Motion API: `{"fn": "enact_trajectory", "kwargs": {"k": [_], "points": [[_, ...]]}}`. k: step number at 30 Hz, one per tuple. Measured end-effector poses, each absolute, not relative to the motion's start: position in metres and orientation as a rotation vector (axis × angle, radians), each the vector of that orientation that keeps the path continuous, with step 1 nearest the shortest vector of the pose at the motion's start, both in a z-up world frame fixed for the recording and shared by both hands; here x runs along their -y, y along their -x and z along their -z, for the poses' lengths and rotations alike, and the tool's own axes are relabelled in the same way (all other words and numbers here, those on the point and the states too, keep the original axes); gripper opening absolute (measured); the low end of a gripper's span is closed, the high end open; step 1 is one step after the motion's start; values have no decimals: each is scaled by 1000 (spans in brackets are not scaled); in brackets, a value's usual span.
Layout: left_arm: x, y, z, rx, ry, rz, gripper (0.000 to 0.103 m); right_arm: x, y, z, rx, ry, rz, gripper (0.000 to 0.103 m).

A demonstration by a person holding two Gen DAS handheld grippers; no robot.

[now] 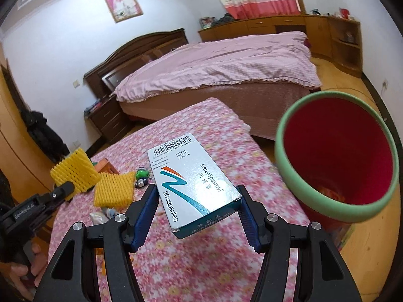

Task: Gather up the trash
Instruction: 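Carry the sleeve and medicine box over the red bucket and open both grippers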

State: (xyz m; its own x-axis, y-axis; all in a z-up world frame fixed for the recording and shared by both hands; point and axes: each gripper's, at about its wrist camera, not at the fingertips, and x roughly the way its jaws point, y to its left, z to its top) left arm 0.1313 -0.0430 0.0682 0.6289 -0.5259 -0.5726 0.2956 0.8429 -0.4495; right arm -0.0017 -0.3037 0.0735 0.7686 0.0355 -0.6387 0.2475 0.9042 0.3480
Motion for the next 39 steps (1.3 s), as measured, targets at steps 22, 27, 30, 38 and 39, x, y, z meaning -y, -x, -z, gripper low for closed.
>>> {"fn": "enact_trajectory", "kwargs": {"k": [22, 27, 30, 38, 39], "points": [[136, -112, -86, -805, 241, 588, 14, 387, 60, -93, -586, -533, 219, 63], [165, -111, -88, -809, 193, 619, 14, 402, 66, -95, -569, -492, 270, 63], [185, -111, -87, -813, 160, 636, 14, 414, 69, -96, -559, -497, 284, 63], [240, -114, -79, -841, 92, 684, 14, 444, 75, -92, -541, -508, 324, 63], [249, -114, -77, -847, 82, 690, 14, 448, 75, -90, -542, -511, 330, 63]]}}
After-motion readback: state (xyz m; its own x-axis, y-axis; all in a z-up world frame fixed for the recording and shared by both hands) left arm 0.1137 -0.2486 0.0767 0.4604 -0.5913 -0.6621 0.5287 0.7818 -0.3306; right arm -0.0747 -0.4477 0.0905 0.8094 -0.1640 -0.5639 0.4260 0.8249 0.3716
